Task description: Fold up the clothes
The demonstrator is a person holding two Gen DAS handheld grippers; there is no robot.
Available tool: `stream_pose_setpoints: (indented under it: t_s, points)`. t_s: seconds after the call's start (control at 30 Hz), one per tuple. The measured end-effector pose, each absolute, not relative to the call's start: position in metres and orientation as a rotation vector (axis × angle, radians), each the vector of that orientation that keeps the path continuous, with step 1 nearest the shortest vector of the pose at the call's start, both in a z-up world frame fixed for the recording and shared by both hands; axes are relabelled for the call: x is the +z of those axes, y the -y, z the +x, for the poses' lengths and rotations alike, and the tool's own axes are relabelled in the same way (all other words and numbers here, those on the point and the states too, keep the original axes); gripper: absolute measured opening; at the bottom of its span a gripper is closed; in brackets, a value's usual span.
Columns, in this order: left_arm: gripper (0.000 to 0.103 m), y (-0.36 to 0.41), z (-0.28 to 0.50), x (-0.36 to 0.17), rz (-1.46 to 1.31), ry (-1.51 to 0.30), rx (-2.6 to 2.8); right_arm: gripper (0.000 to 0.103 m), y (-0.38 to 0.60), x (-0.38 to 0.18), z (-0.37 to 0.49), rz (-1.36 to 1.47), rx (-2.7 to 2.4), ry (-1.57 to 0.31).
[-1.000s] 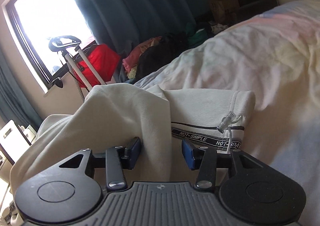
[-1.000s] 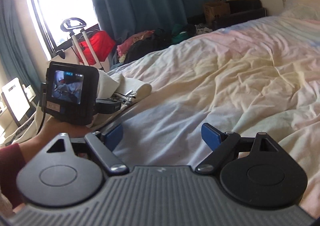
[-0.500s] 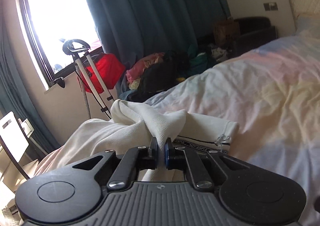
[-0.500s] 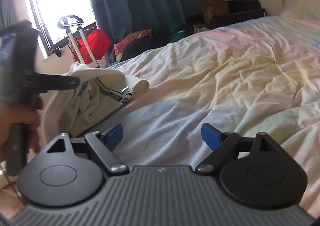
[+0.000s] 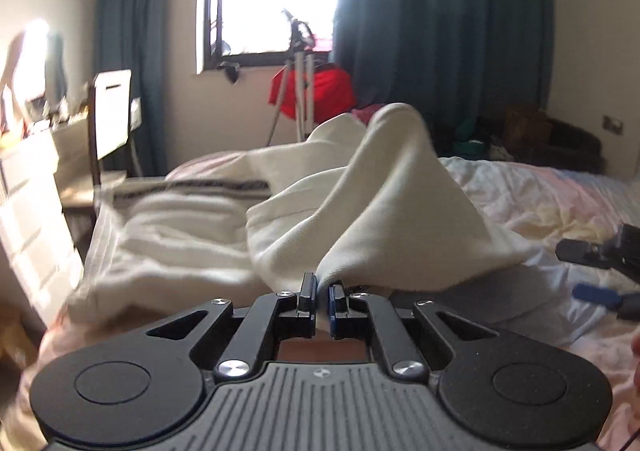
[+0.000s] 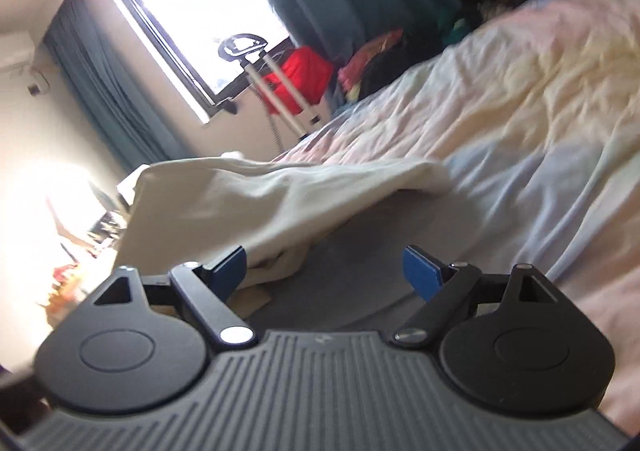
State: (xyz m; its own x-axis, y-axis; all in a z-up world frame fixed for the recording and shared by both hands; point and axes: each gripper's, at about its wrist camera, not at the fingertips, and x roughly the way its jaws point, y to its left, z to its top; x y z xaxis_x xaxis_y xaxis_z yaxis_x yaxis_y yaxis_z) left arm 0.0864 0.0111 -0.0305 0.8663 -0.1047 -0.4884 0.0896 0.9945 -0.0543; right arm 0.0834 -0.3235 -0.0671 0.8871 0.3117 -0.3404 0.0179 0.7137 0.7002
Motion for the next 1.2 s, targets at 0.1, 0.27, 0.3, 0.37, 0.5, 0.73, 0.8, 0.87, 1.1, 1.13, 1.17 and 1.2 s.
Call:
stream_pose_setpoints:
  t_s: [0.1, 0.27, 0.3, 0.37, 0.5, 0.73, 0.8, 0.87, 1.1, 1.13, 1.17, 1.2]
  points:
    - [0.005, -0.029, 0.084, -0.028, -0.139, -0.528, -0.080, 0.088, 0.323, -0.082, 0.080, 0.938, 0.251, -0.503]
    - [0.005, -0.036, 0.080, -0.030, -0.196, -0.522, -0.089, 0.088, 0.323, -0.096, 0.080, 1.081, 0.264, -0.527]
    - [0.005, -0.037, 0.080, -0.033, -0.212, -0.525, -0.092, 0.089, 0.323, -0.100, 0.084, 1.114, 0.256, -0.537]
    - [0.005, -0.042, 0.084, -0.038, -0.243, -0.537, -0.094, 0.089, 0.324, -0.109, 0.096, 1.181, 0.241, -0.557]
    - [0.005, -0.057, 0.099, -0.044, -0.324, -0.575, -0.106, 0.088, 0.323, -0.119, 0.131, 1.230, 0.165, -0.541]
    - [0.005, -0.070, 0.112, -0.053, -0.382, -0.541, -0.159, 0.046, 0.313, -0.124, 0.206, 1.099, -0.034, -0.553]
    - [0.005, -0.067, 0.117, -0.055, -0.376, -0.524, -0.201, 0.010, 0.312, -0.117, 0.218, 1.071, -0.084, -0.536]
    - [0.005, -0.061, 0.123, -0.057, -0.353, -0.512, -0.238, 0.007, 0.314, -0.102, 0.222, 1.005, -0.126, -0.502]
    - [0.020, -0.037, 0.129, -0.069, -0.322, -0.536, -0.427, 0.006, 0.384, -0.067, 0.198, 0.882, -0.241, -0.394]
    - [0.023, -0.030, 0.127, -0.070, -0.302, -0.544, -0.468, 0.006, 0.397, -0.064, 0.189, 0.871, -0.262, -0.381]
    - [0.028, -0.023, 0.123, -0.072, -0.281, -0.549, -0.504, 0.006, 0.413, -0.063, 0.178, 0.875, -0.288, -0.367]
    - [0.031, -0.015, 0.119, -0.073, -0.259, -0.553, -0.540, 0.006, 0.430, -0.063, 0.165, 0.889, -0.317, -0.349]
